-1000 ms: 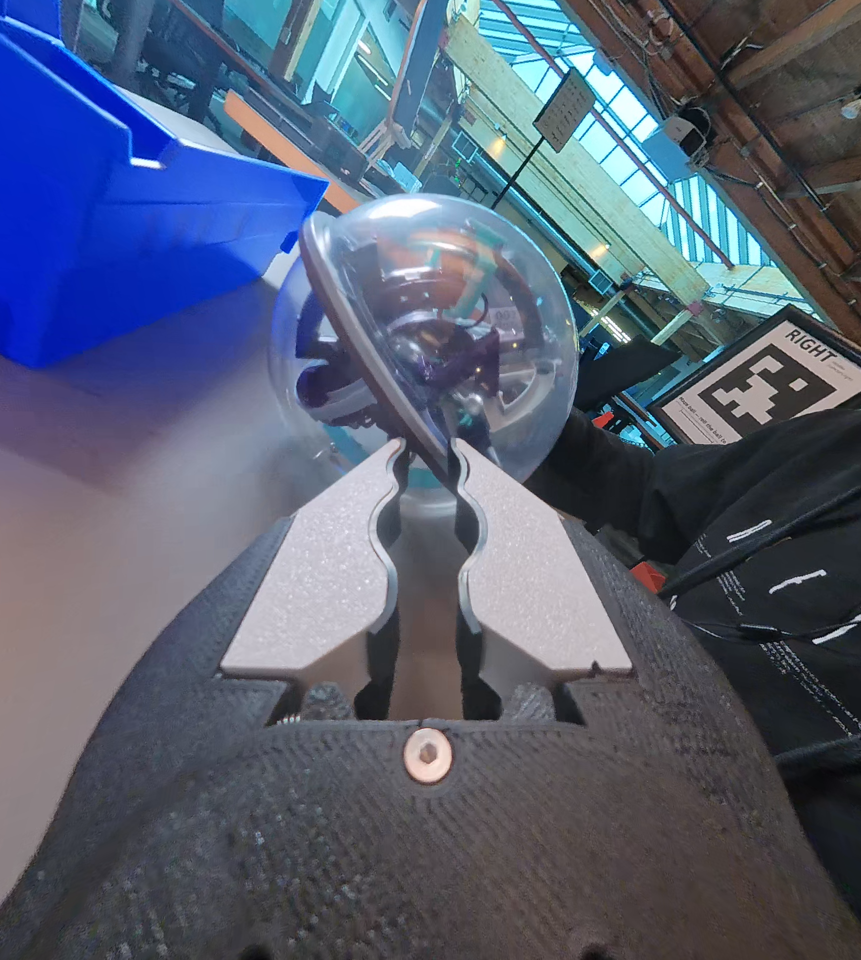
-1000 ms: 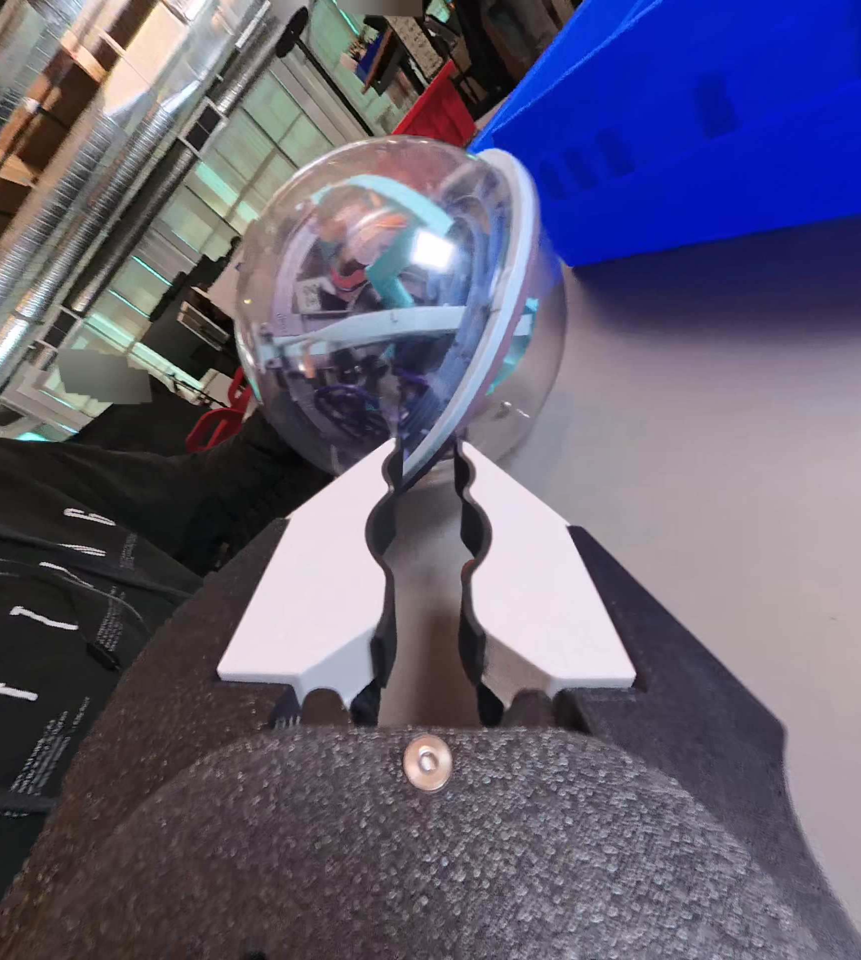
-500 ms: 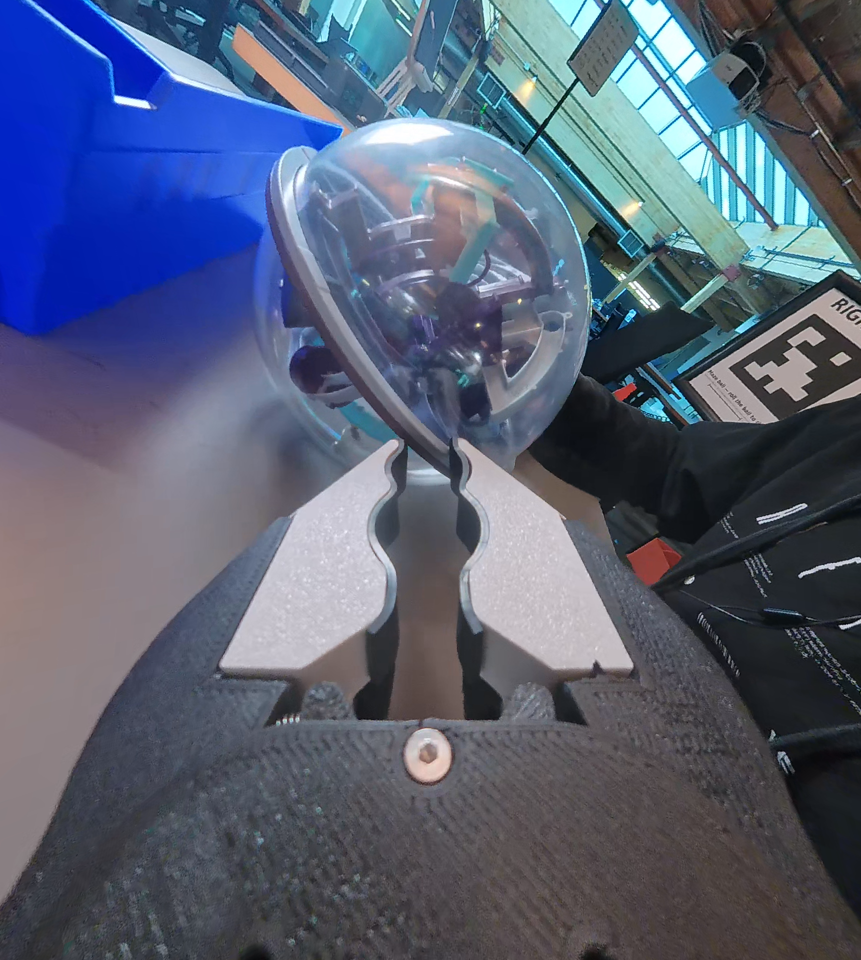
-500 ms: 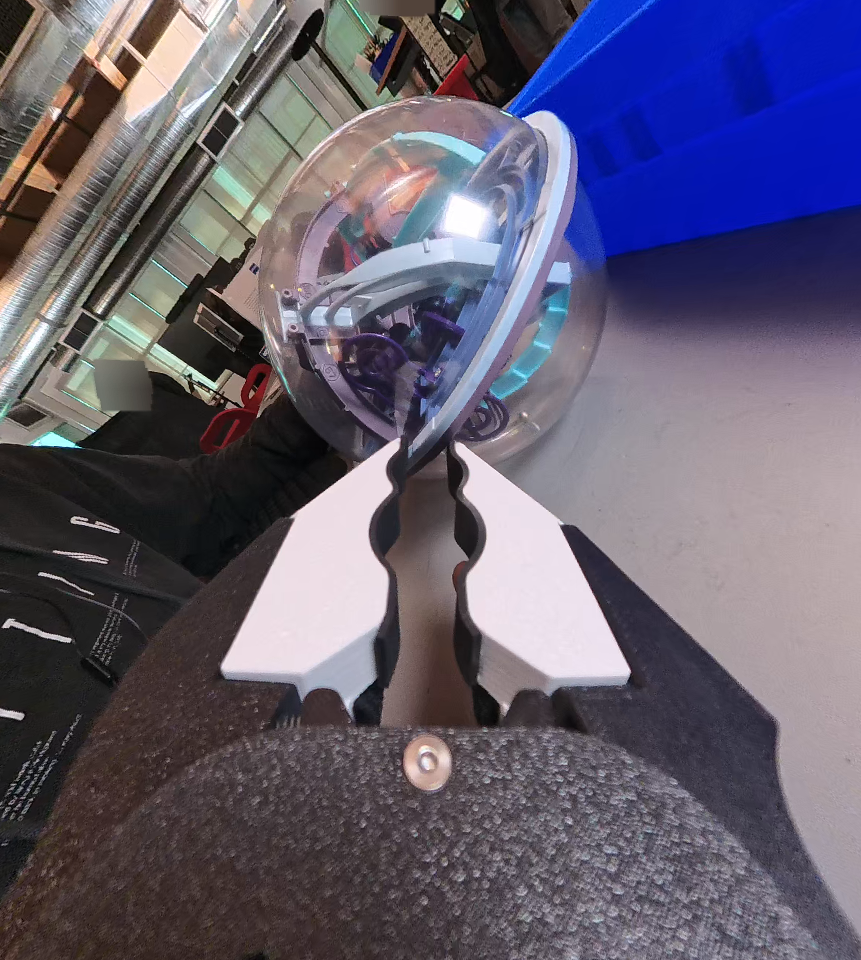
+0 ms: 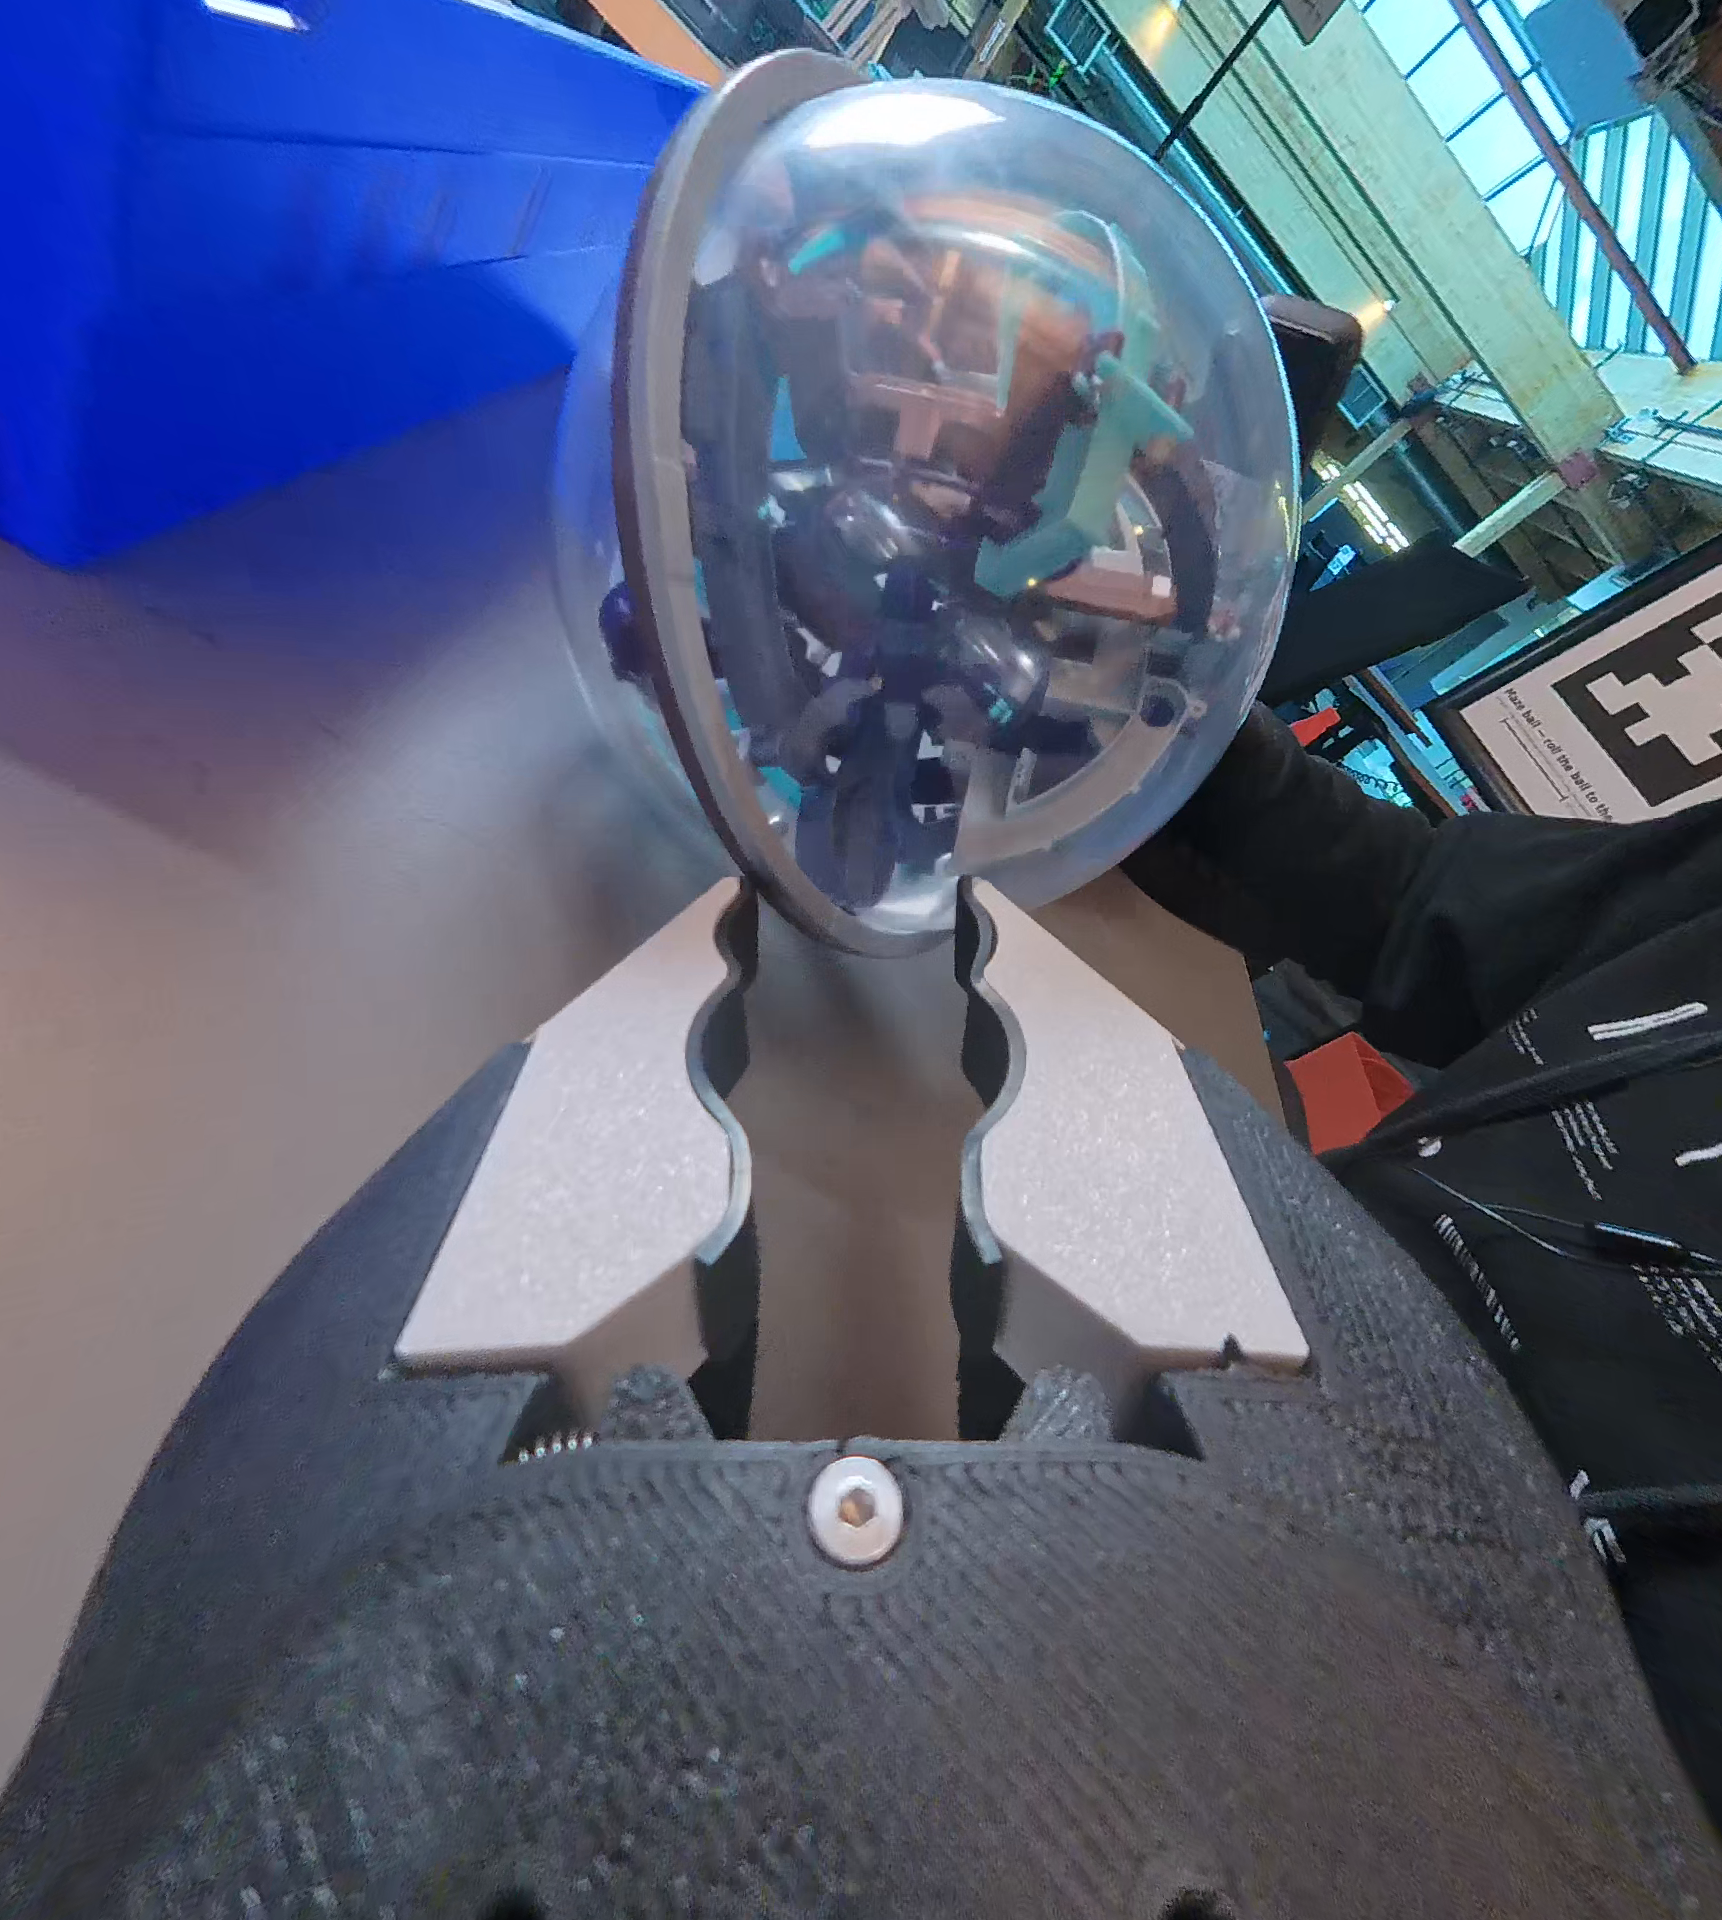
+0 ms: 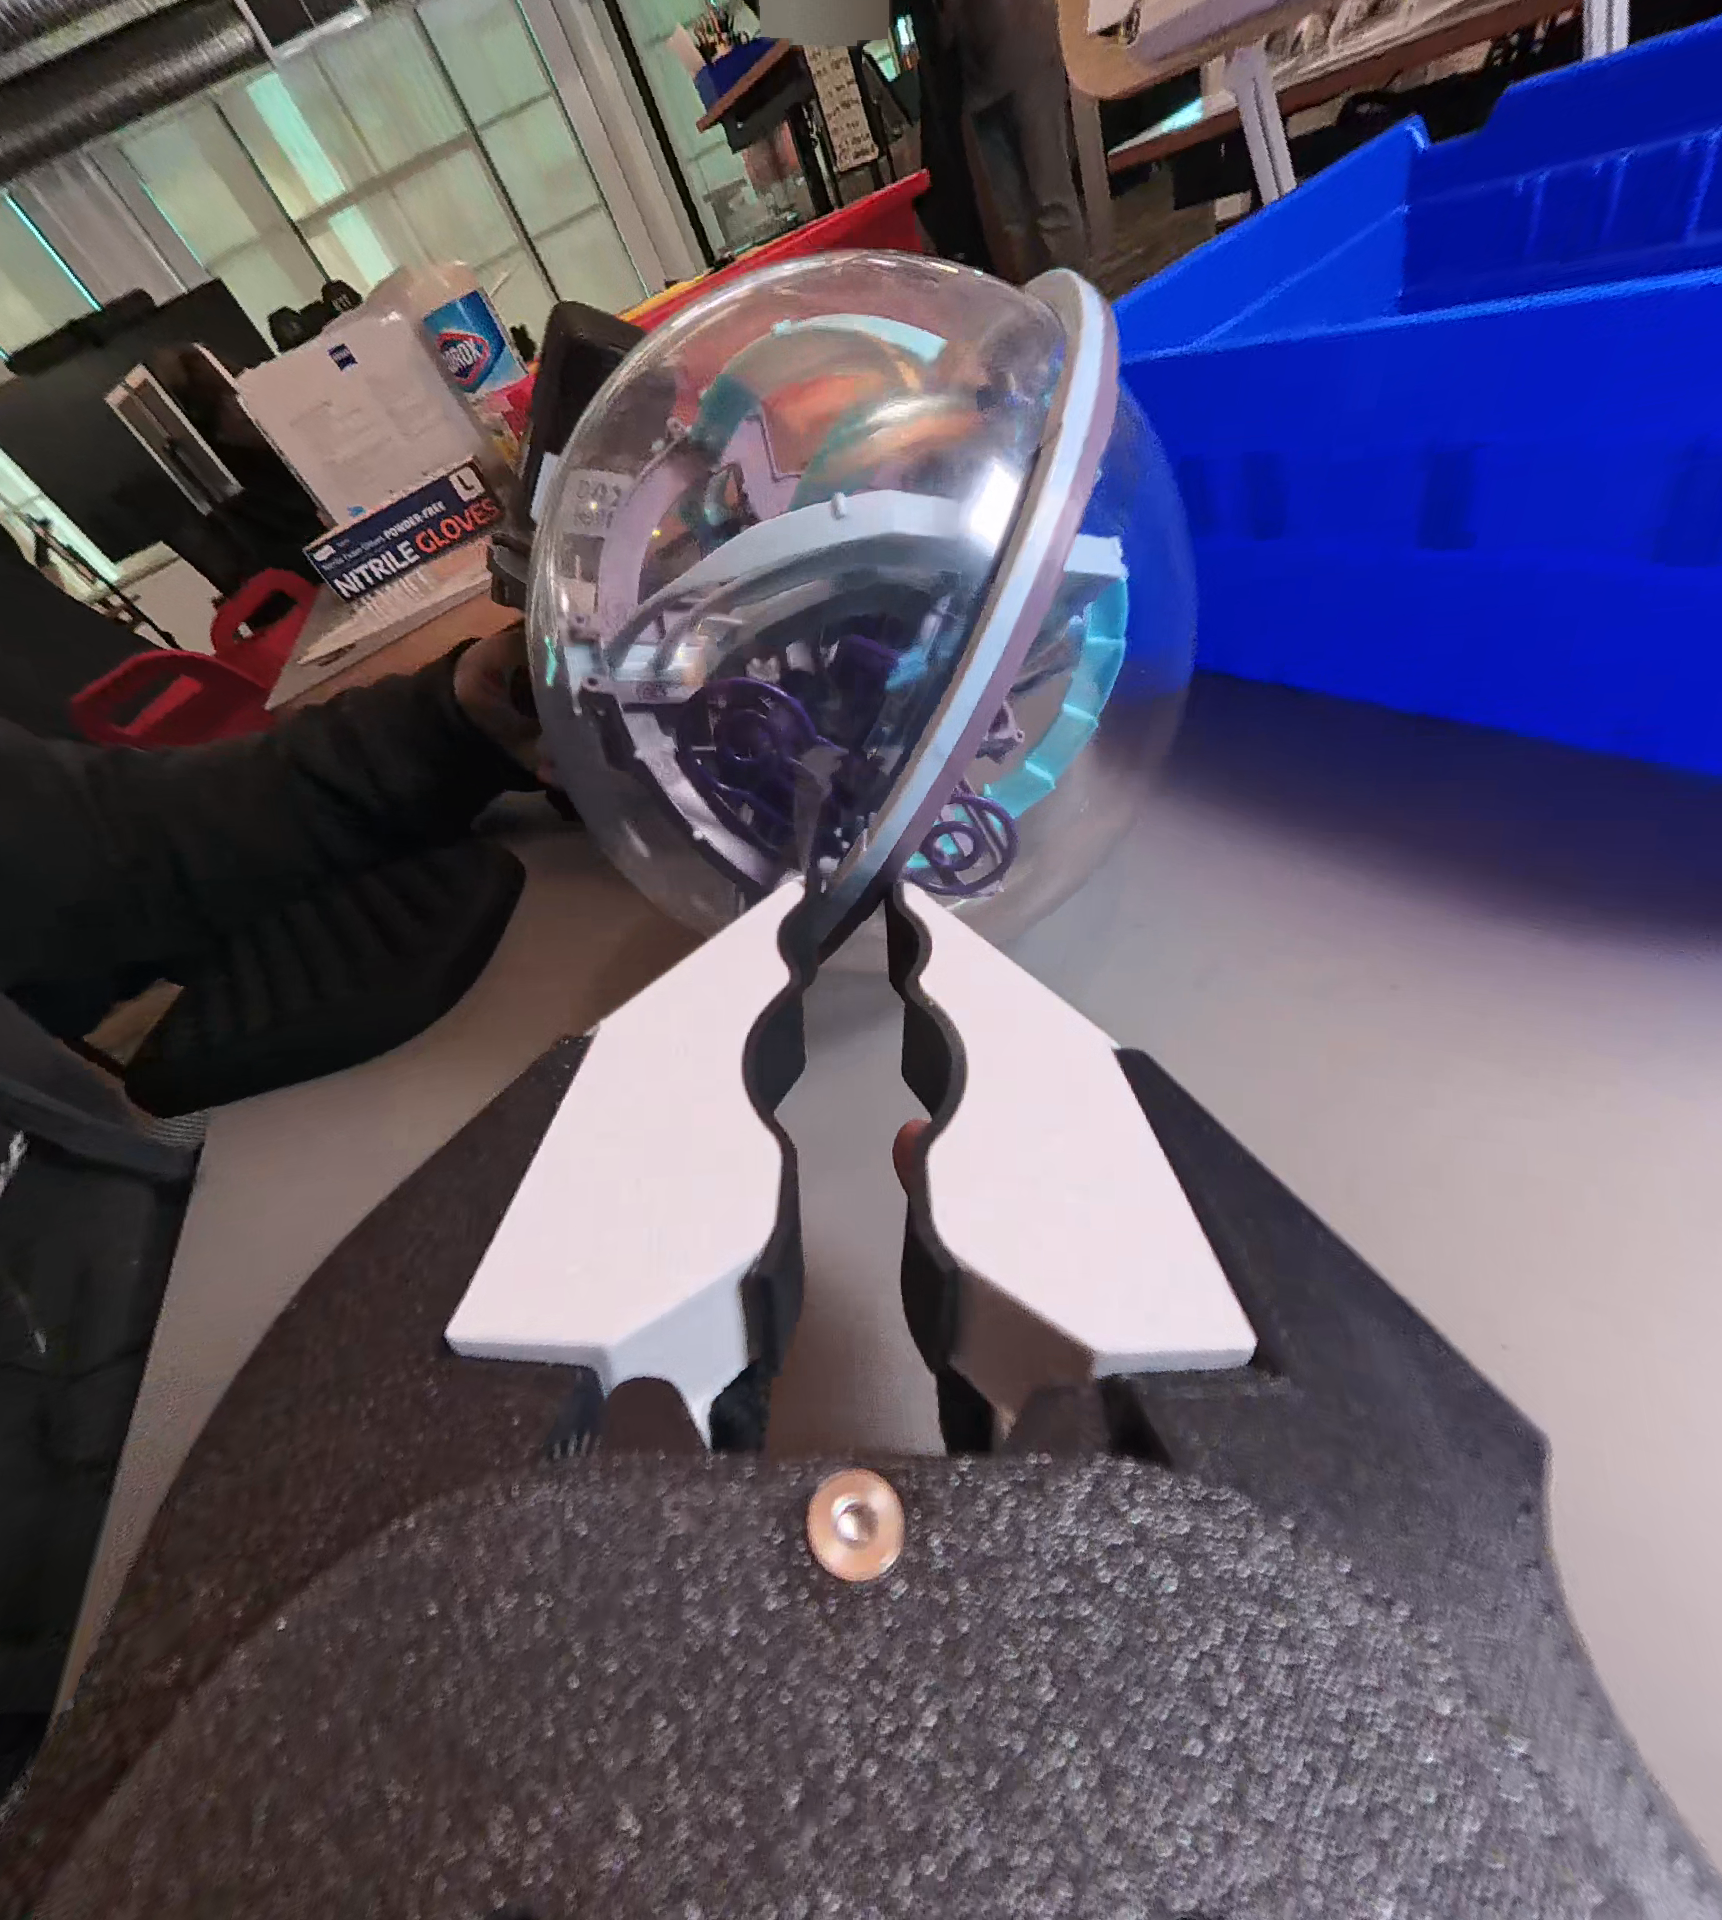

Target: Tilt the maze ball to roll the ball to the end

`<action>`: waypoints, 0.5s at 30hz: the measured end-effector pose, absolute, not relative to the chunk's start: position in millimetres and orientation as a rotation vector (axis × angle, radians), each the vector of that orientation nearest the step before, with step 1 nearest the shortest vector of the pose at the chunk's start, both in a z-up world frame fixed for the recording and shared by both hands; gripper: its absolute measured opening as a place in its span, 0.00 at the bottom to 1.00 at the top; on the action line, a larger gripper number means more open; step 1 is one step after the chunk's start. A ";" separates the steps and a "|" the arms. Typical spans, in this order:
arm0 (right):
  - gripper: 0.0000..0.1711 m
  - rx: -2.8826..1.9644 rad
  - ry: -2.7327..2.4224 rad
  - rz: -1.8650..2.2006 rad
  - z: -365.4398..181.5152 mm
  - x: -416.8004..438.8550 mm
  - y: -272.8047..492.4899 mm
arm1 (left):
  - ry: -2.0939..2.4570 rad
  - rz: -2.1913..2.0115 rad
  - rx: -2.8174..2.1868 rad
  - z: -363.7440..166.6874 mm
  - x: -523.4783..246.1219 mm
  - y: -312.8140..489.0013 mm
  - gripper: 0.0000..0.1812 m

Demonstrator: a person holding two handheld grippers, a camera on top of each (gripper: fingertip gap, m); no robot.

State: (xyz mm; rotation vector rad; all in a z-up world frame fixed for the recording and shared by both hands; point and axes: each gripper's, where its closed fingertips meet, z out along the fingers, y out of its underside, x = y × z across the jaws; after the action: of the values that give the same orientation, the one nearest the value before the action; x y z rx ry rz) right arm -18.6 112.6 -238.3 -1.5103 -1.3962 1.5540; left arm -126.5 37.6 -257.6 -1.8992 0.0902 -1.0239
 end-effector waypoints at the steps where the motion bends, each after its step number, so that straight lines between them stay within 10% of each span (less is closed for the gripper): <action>1: 0.05 -1.493 -1.395 1.539 -236.7 -18.4 113.3 | 0.086 -1.025 -1.890 -256.3 -127.2 37.8 0.20; 15: 0.05 -0.915 -1.482 0.775 -207.5 -11.6 117.2 | 0.083 -1.090 -1.694 -229.6 -128.0 36.7 0.23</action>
State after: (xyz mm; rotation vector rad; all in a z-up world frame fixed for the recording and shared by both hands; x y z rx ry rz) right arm -11.6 117.2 -207.5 -0.9153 -1.4824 0.7751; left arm -128.0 36.7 -229.6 -1.6938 0.0827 -1.0901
